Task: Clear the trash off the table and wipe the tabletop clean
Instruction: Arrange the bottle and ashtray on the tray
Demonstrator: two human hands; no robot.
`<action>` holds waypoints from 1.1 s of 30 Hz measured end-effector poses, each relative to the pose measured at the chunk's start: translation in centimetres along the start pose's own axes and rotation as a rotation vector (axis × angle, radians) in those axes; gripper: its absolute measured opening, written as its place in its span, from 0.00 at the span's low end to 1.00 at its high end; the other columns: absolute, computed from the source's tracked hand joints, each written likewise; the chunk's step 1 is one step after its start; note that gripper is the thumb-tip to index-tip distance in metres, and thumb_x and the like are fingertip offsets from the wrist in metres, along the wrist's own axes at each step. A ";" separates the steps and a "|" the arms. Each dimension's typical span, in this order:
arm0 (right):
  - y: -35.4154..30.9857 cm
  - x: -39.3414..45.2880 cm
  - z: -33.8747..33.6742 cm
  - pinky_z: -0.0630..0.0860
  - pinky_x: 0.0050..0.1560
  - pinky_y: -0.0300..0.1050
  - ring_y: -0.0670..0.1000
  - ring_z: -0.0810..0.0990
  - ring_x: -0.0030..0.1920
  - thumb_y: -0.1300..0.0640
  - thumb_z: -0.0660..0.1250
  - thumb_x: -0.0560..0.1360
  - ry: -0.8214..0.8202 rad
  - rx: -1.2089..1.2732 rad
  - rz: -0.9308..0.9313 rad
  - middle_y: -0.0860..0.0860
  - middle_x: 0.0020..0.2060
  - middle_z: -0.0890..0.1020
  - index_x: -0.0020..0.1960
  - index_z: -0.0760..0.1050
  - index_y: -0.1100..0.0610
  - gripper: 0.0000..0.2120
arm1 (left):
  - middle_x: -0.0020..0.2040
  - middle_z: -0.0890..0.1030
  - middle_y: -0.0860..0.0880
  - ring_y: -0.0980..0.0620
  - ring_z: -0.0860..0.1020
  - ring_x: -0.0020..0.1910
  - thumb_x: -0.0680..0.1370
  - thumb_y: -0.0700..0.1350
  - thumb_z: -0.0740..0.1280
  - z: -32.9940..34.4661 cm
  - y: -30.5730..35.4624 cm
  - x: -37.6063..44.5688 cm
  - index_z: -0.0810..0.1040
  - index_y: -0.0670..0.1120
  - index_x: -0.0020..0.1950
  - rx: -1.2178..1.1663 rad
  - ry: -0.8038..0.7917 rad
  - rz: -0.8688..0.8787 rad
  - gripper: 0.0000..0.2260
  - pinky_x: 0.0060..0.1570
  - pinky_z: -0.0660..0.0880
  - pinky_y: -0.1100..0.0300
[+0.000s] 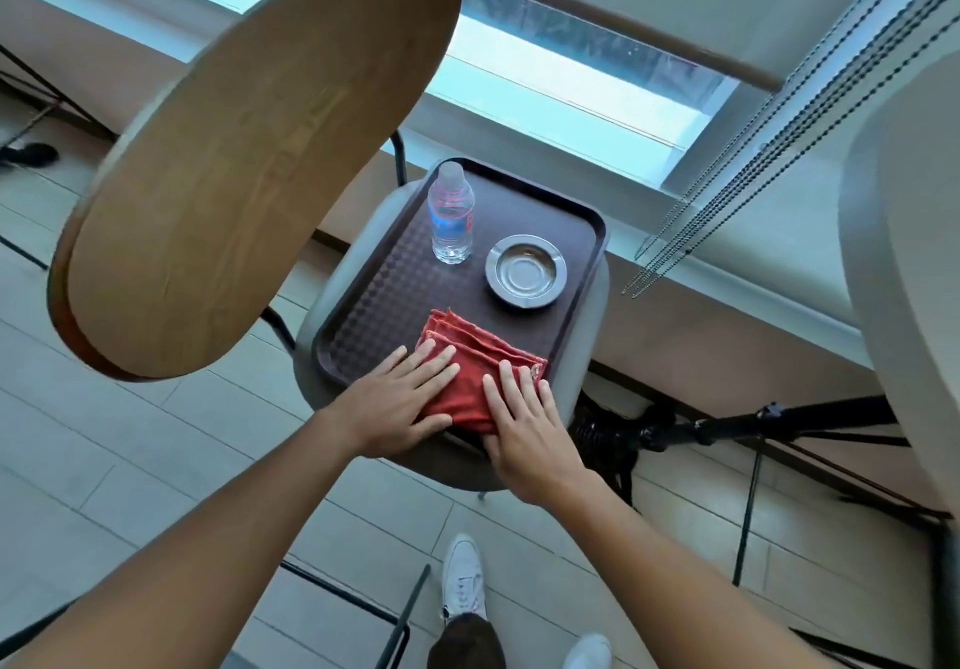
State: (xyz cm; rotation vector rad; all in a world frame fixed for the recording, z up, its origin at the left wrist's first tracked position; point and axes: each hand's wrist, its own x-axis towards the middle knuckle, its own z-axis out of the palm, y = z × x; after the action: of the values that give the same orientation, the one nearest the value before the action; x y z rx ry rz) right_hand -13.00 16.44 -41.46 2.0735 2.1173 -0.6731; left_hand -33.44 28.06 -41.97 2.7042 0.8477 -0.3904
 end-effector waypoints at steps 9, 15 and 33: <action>-0.3 -0.8 -1.4 0.33 0.79 0.56 0.56 0.30 0.79 0.36 0.45 0.82 -0.113 0.057 0.055 0.53 0.80 0.33 0.83 0.37 0.50 0.36 | 0.81 0.40 0.51 0.49 0.37 0.79 0.84 0.59 0.50 -0.8 1.8 -0.1 0.45 0.53 0.82 -0.076 -0.065 -0.142 0.29 0.78 0.39 0.49; 0.3 -3.7 -3.8 0.41 0.81 0.55 0.54 0.41 0.82 0.41 0.51 0.84 -0.069 0.115 0.025 0.53 0.83 0.45 0.83 0.44 0.52 0.34 | 0.82 0.46 0.50 0.52 0.43 0.80 0.83 0.59 0.51 -4.1 3.7 -1.4 0.49 0.52 0.82 -0.111 -0.070 -0.222 0.28 0.77 0.42 0.51; 0.1 -10.9 -13.8 0.63 0.75 0.52 0.55 0.69 0.72 0.38 0.64 0.77 0.249 0.185 -0.015 0.54 0.71 0.73 0.75 0.66 0.56 0.33 | 0.76 0.67 0.51 0.53 0.64 0.75 0.82 0.61 0.57 -12.4 15.7 -7.2 0.65 0.48 0.77 -0.214 0.416 -0.516 0.27 0.75 0.59 0.52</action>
State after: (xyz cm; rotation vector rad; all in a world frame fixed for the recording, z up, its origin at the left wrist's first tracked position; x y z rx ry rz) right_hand -8.98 11.58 -25.07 2.3520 2.2791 -0.6672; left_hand -27.82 16.24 -25.24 2.3705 1.6085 0.1712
